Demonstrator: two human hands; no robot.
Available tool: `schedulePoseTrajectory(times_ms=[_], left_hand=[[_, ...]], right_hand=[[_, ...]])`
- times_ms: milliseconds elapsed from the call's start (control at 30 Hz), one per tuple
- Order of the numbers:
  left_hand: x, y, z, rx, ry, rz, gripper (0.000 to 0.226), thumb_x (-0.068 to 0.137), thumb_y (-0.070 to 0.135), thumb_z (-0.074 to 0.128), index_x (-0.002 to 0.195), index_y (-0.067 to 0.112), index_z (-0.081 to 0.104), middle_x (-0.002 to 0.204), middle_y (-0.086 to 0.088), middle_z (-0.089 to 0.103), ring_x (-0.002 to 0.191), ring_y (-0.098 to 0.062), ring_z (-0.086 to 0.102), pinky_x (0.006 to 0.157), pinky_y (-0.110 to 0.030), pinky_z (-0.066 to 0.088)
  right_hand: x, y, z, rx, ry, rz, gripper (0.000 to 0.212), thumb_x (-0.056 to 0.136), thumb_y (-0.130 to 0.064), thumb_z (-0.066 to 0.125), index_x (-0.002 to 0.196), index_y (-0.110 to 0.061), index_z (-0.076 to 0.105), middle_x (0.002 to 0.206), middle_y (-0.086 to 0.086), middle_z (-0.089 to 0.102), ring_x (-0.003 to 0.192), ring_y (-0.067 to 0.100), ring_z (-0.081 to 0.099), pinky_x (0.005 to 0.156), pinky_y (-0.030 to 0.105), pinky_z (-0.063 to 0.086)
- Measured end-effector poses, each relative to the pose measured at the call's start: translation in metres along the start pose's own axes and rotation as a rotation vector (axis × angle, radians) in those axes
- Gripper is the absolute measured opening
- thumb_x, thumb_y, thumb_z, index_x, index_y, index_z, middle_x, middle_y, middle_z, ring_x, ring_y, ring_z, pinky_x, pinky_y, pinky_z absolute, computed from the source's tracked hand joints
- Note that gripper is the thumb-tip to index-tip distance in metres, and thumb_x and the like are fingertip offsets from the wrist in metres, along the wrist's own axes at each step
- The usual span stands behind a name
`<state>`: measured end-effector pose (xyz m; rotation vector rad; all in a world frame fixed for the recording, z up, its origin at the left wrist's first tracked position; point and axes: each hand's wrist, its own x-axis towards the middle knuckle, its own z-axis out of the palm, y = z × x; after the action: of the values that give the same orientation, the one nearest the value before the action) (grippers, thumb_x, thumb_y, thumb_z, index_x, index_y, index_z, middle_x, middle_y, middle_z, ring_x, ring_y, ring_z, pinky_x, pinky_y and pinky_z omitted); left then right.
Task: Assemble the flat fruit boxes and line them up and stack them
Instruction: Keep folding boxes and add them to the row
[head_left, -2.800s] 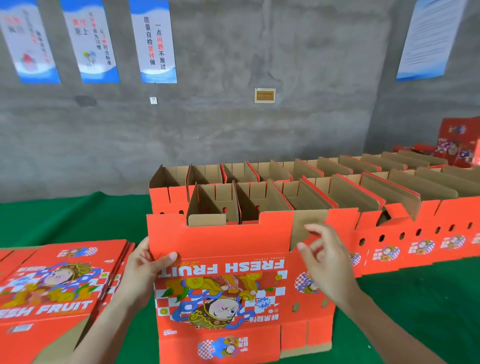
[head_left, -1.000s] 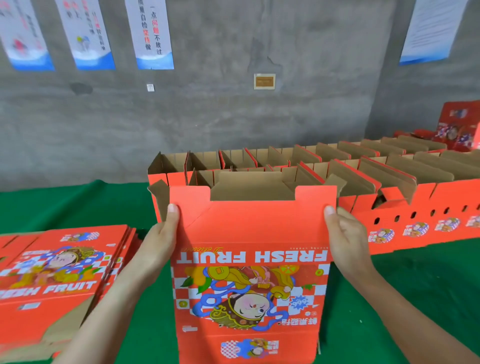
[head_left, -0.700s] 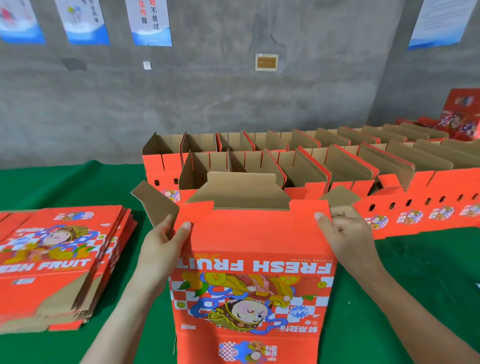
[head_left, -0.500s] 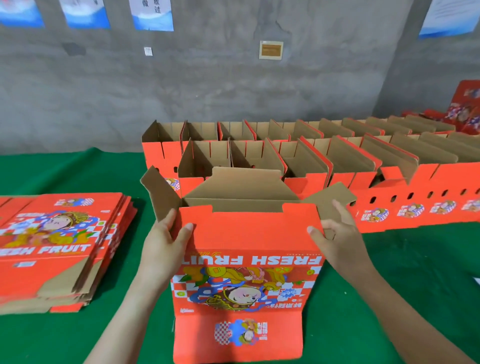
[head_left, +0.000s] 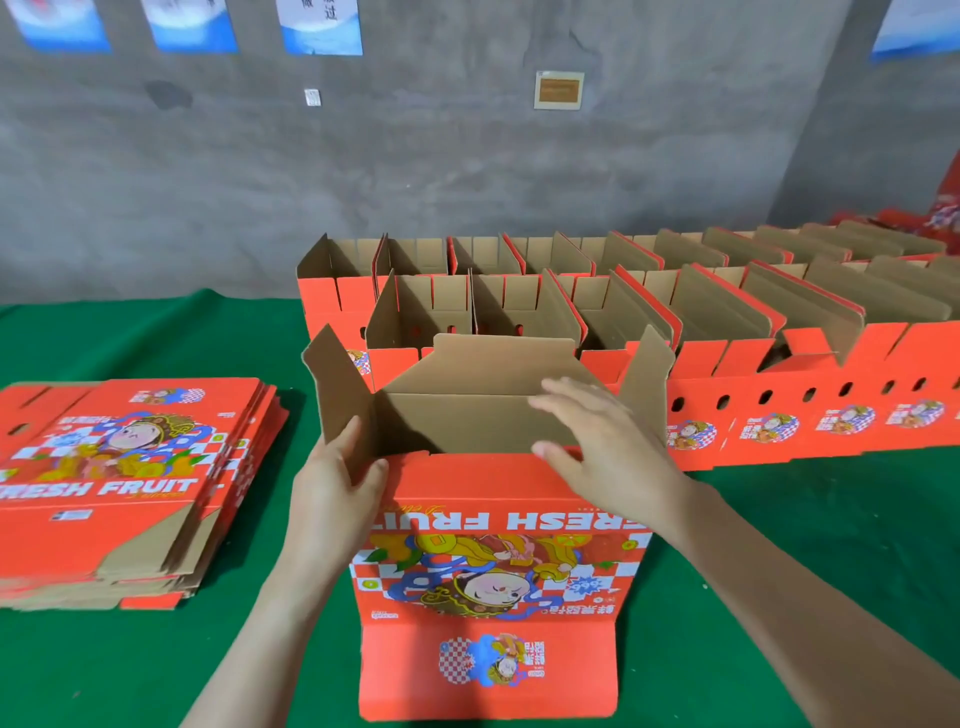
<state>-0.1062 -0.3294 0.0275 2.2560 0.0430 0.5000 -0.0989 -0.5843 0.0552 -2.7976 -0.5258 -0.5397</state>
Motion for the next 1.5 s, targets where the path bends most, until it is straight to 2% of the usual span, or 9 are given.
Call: schedulePoseTrajectory(times_ms=[167, 333, 467, 667, 800, 1033, 1167, 1333, 1500], left_hand=[[-0.001, -0.004, -0.005, -0.080, -0.035, 0.186, 0.065, 0.088, -0.003, 0.058, 0.145, 0.017, 0.036, 0.148, 0.001, 0.038, 0.137, -0.014, 0.037, 0.098, -0.001, 0.019], [0.001, -0.005, -0.011, -0.290, -0.251, 0.342, 0.081, 0.090, -0.001, 0.057, 0.144, 0.042, 0.013, 0.130, 0.011, 0.058, 0.126, 0.006, 0.045, 0.100, -0.007, 0.030], [0.024, -0.007, -0.010, -0.345, -0.145, 0.229, 0.036, 0.095, 0.024, 0.050, 0.129, 0.034, 0.047, 0.100, 0.005, 0.071, 0.105, -0.002, 0.056, 0.104, -0.020, 0.036], [0.074, -0.002, -0.004, -0.221, -0.434, 0.071, 0.049, 0.082, 0.017, 0.072, 0.125, 0.035, 0.058, 0.140, 0.002, 0.035, 0.134, -0.009, 0.029, 0.110, -0.023, 0.022], [0.084, -0.002, 0.008, -0.344, -0.609, 0.098, 0.053, 0.081, 0.003, 0.071, 0.127, 0.025, 0.055, 0.135, 0.003, 0.053, 0.124, -0.009, 0.048, 0.098, -0.009, 0.035], [0.093, -0.009, 0.015, -0.188, -0.534, 0.182, 0.062, 0.074, 0.000, 0.076, 0.128, 0.022, 0.056, 0.125, -0.005, 0.043, 0.110, -0.007, 0.045, 0.088, 0.003, 0.029], [0.094, -0.007, 0.018, -0.193, -0.528, 0.167, 0.060, 0.076, 0.000, 0.074, 0.129, 0.022, 0.055, 0.125, -0.005, 0.041, 0.116, -0.014, 0.044, 0.090, -0.001, 0.031], [0.092, -0.002, 0.020, -0.178, -0.505, 0.133, 0.057, 0.078, 0.001, 0.073, 0.127, 0.023, 0.056, 0.129, -0.002, 0.038, 0.118, -0.016, 0.042, 0.109, -0.025, 0.029], [0.089, -0.003, 0.019, -0.217, -0.469, 0.188, 0.053, 0.075, -0.006, 0.073, 0.120, 0.018, 0.058, 0.130, 0.000, 0.045, 0.112, -0.012, 0.049, 0.100, -0.013, 0.032]], right_hand=[[0.020, 0.022, 0.020, -0.099, -0.316, 0.177, 0.095, 0.077, -0.080, 0.037, 0.150, -0.037, -0.005, 0.155, -0.010, -0.029, 0.142, 0.025, -0.027, 0.115, 0.054, -0.008], [0.026, 0.025, 0.023, -0.089, -0.368, 0.184, 0.104, 0.069, -0.087, 0.036, 0.150, -0.039, -0.007, 0.153, -0.012, -0.032, 0.143, 0.024, -0.027, 0.115, 0.054, -0.007], [0.025, 0.028, 0.019, -0.083, -0.391, 0.189, 0.105, 0.068, -0.087, 0.038, 0.151, -0.038, -0.005, 0.153, -0.012, -0.032, 0.142, 0.023, -0.028, 0.117, 0.054, -0.007], [0.023, 0.025, 0.013, -0.055, -0.382, 0.183, 0.102, 0.072, -0.083, 0.044, 0.151, -0.037, 0.000, 0.155, -0.011, -0.029, 0.143, 0.022, -0.026, 0.118, 0.050, -0.008], [0.018, 0.021, 0.012, -0.093, -0.212, 0.167, 0.096, 0.077, -0.076, 0.048, 0.152, -0.032, 0.008, 0.160, -0.003, -0.016, 0.146, 0.021, -0.016, 0.116, 0.043, -0.013], [0.008, 0.037, -0.003, 0.152, 0.623, 0.249, 0.088, 0.078, -0.008, 0.072, 0.150, -0.010, 0.021, 0.160, 0.014, 0.003, 0.146, 0.015, -0.002, 0.117, 0.023, -0.001], [0.003, 0.046, -0.003, 0.628, 0.379, 0.334, 0.069, 0.086, 0.007, 0.060, 0.147, -0.010, 0.031, 0.140, -0.006, 0.044, 0.132, 0.009, 0.040, 0.112, 0.021, 0.028], [-0.007, 0.046, 0.007, 0.415, -0.107, 0.054, 0.024, 0.089, -0.005, 0.064, 0.112, -0.011, 0.070, 0.128, 0.002, 0.061, 0.131, 0.013, 0.045, 0.115, 0.035, 0.027], [-0.002, 0.046, 0.006, 0.486, 0.031, 0.172, 0.014, 0.088, -0.011, 0.065, 0.086, -0.004, 0.076, 0.098, 0.005, 0.074, 0.106, 0.012, 0.064, 0.097, 0.028, 0.043]])
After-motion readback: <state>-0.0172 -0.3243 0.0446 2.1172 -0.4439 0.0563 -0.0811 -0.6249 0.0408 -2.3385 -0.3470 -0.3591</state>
